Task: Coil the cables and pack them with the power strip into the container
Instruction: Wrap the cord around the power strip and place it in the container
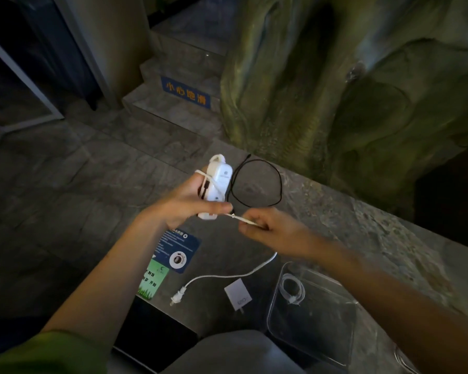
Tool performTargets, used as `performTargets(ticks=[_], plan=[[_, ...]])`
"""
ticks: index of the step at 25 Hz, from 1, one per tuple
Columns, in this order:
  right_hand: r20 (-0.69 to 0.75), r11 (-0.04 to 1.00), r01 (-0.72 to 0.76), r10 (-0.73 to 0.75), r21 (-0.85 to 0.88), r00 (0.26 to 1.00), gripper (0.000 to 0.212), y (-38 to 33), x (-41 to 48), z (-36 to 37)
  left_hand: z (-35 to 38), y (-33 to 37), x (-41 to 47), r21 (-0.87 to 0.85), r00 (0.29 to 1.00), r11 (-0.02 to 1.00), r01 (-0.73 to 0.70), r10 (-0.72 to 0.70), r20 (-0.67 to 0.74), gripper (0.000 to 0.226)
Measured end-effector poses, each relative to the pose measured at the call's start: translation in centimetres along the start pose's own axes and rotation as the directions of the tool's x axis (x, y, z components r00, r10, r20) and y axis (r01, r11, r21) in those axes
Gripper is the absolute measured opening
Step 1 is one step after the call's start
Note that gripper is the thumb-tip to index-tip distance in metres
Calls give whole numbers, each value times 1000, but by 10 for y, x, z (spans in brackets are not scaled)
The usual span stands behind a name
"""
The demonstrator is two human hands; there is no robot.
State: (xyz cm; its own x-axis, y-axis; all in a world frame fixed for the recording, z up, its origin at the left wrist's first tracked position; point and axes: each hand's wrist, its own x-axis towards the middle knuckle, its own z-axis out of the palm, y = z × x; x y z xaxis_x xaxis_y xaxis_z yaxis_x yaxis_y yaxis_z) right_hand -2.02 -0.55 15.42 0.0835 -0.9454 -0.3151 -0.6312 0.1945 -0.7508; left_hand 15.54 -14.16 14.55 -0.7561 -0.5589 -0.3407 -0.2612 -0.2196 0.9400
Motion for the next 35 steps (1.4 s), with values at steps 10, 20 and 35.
performTargets(ticks=[10, 20, 35], plan=[[-32, 936, 162, -181, -313, 983, 6, -32, 9, -51, 18, 27, 12, 646, 871, 761, -66, -272, 409, 53], [-170, 923, 285, -247, 258, 954, 26, -16, 32, -52, 7, 26, -1, 142, 630, 984, -111, -41, 776, 117], [-29, 976, 94, -102, -197, 994, 10, 14, 16, -24, 22, 13, 2, -215, 991, 969, -120, 105, -82, 88]])
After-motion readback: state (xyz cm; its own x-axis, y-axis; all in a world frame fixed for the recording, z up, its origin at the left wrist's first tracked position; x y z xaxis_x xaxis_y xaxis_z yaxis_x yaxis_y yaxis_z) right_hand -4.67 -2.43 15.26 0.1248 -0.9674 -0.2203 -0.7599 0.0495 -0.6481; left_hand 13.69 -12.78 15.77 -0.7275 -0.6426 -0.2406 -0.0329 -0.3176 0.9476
